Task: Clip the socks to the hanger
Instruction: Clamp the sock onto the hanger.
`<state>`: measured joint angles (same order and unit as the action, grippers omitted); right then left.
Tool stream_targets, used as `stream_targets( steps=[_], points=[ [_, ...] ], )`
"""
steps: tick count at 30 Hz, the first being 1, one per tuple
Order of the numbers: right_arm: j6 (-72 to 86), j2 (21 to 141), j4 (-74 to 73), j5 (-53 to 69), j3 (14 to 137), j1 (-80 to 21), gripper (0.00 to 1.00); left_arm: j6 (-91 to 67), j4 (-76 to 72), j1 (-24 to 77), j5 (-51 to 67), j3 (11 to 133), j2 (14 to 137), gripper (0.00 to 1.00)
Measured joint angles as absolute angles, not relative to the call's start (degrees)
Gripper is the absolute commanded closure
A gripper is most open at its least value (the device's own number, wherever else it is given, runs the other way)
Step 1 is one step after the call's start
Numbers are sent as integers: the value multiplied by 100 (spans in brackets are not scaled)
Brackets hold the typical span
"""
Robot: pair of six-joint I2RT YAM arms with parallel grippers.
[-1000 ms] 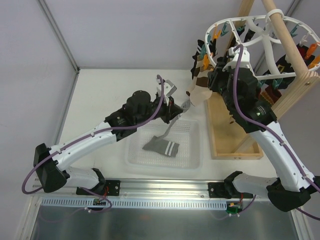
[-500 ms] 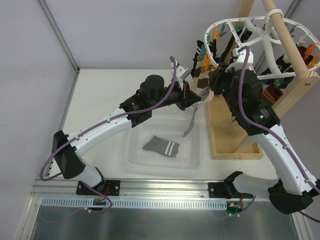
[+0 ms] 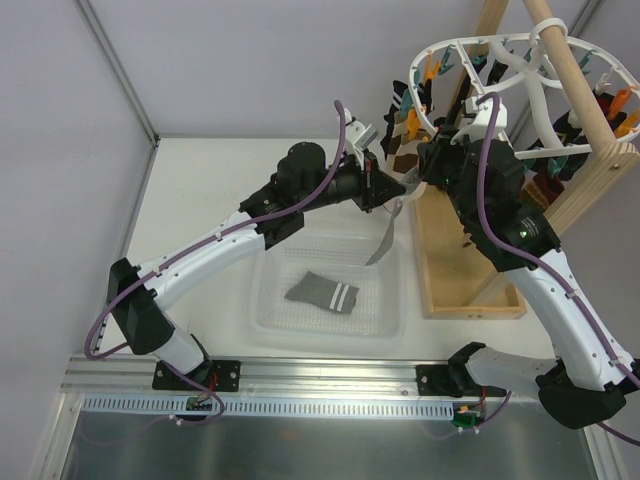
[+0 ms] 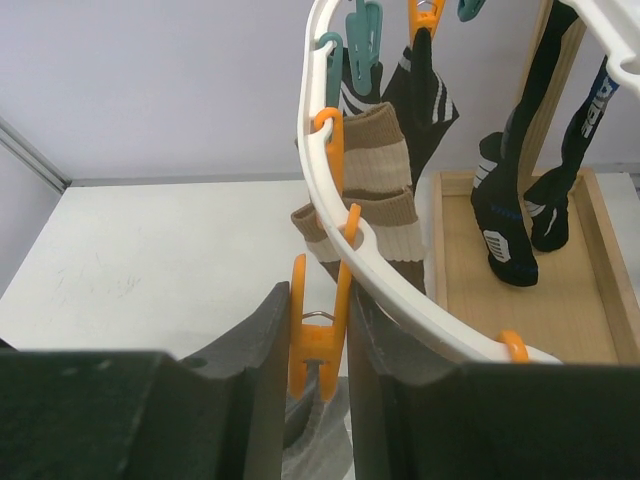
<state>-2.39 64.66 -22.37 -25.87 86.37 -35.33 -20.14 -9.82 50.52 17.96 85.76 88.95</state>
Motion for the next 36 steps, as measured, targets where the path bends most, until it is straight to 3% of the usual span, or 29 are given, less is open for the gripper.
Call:
stream_targets(
  steps=[36],
  points=[
    [-303,6464,-2224,-2609,8632,-3533,99,-2650,-1350,4869,2034,9000,9144,100]
  ],
)
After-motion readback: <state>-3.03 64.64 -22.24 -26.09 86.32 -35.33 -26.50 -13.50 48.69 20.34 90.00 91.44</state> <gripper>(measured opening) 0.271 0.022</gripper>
